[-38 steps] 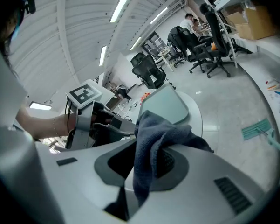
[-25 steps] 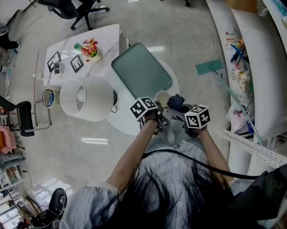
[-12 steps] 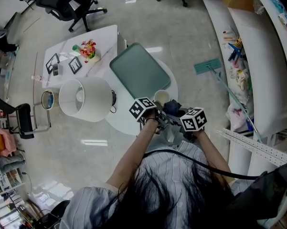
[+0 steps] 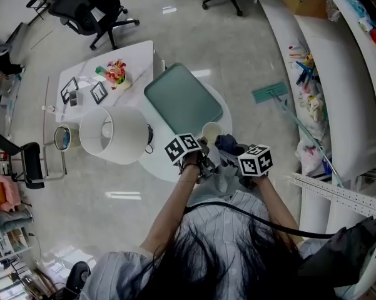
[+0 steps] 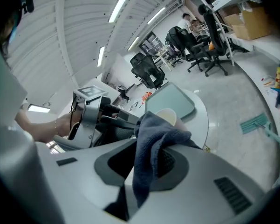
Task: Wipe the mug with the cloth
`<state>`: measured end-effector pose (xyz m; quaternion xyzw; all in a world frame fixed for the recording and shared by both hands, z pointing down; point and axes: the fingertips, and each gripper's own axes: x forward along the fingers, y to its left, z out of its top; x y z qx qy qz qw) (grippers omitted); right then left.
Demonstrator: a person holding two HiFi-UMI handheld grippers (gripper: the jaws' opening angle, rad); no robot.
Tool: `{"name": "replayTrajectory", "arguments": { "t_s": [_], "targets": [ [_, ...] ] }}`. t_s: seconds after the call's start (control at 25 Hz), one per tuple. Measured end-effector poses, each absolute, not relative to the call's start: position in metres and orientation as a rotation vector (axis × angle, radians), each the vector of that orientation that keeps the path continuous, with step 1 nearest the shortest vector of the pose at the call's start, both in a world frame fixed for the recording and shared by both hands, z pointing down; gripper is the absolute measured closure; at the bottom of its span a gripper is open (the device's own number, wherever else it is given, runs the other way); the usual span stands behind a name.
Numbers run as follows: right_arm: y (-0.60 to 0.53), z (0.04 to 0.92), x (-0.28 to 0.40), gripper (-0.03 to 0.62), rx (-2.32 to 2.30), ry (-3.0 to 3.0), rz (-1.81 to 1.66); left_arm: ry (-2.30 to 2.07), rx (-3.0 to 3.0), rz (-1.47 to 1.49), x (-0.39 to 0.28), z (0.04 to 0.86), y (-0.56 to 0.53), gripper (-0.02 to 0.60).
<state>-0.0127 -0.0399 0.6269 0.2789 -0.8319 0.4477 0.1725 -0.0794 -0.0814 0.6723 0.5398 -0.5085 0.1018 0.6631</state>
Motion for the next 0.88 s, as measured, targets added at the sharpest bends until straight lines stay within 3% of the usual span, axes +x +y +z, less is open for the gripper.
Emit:
{"name": "replayTrajectory", "arguments": {
  "t_s": [0.88],
  "targets": [
    [-0.009, 0.579, 0.002, 0.514, 1.09, -2.397, 1.234, -0.866, 2.104, 0.504, -0.06, 0.603, -0.035, 0.534]
  ]
}}
